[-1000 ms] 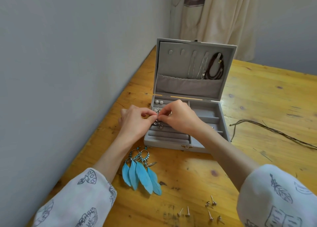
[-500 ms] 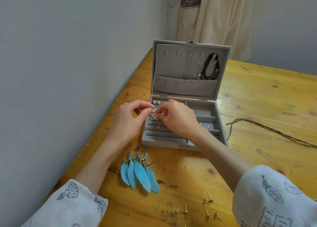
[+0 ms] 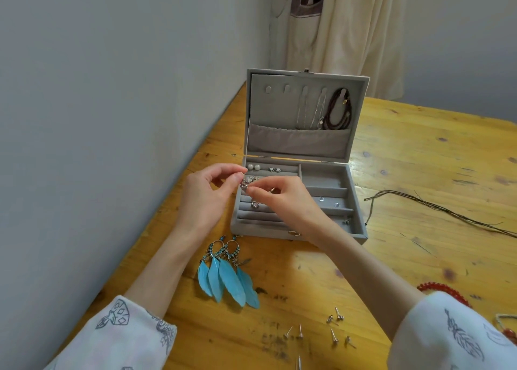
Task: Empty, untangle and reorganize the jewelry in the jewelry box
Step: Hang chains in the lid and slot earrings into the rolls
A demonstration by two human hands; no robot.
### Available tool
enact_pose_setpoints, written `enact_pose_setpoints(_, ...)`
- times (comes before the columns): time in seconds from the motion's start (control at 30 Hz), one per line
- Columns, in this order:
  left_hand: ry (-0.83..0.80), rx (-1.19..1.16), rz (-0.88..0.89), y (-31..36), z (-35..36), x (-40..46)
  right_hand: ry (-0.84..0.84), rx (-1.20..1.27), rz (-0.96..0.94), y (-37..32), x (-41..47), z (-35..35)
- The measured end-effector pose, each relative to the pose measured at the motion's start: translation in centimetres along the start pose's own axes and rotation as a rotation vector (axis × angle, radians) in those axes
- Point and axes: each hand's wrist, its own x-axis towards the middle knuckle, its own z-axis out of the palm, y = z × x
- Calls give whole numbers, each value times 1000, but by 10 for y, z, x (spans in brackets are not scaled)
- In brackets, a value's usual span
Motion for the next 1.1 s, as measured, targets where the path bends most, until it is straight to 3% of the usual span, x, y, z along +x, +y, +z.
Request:
enact_pose_setpoints(0.4, -135, 306, -77, -14, 11, 8, 71, -470, -56, 10, -1, 9)
enact_pose_setpoints(0.6, -101, 544, -4, -18, 18, 15, 155, -406, -33, 15, -4, 1)
enact_pose_setpoints(1.1, -118, 678, -92, -22, 22, 20, 238, -332, -59, 22, -10, -8)
